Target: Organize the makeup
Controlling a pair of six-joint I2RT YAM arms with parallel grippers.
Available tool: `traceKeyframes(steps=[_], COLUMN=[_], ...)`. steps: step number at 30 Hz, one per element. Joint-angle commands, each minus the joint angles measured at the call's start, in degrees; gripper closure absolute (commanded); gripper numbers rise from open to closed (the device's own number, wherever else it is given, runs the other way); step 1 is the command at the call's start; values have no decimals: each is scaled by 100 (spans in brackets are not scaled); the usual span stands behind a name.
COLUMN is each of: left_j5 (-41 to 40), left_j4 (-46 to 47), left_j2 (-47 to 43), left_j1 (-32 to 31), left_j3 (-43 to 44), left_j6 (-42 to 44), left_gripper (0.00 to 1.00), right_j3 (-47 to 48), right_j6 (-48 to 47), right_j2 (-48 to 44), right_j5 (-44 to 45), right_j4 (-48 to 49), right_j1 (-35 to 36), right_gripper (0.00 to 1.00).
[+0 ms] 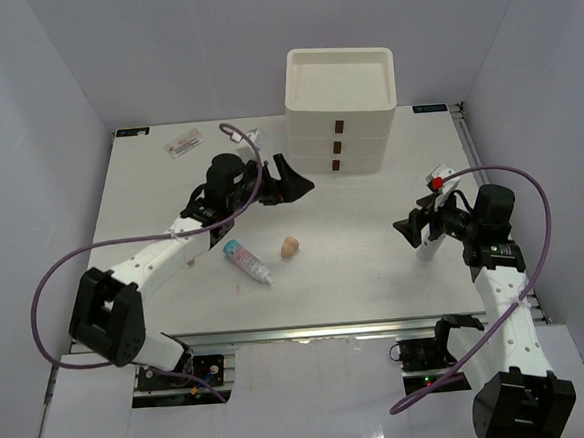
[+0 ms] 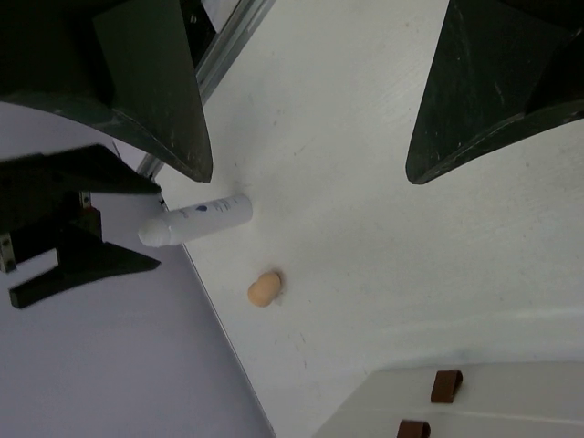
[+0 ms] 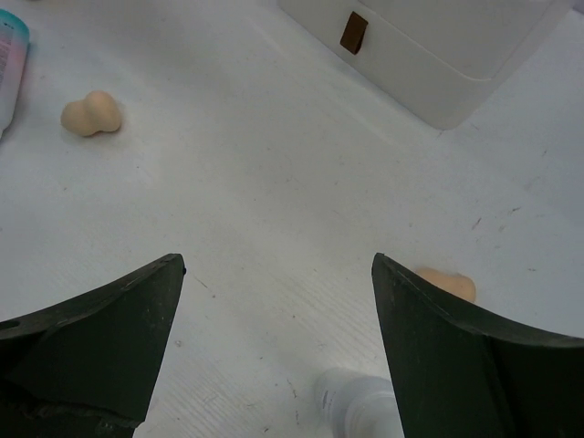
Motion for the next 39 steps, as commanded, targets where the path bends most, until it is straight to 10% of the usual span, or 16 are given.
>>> traceKeyframes(steps=[1,13,39], left_j5=[-1341,-3581,-4368], left_j4=[-624,-1575,-1521], left_j2=[1067,3596,4729], left_j1=[-410,-1103,-1187], left_j3=[1496,4976,6537], left_j6=[520,1677,2284], left_gripper=[2,10,48], right_j3=[1,-2,-17], right_j6=[-33,140,214], right_j2=[-260,-232,-244], right_j5=[-140,-22,65], right_j4=[179,255,295], right_j1=[-119,-217,-226], right_gripper=[10,8,9])
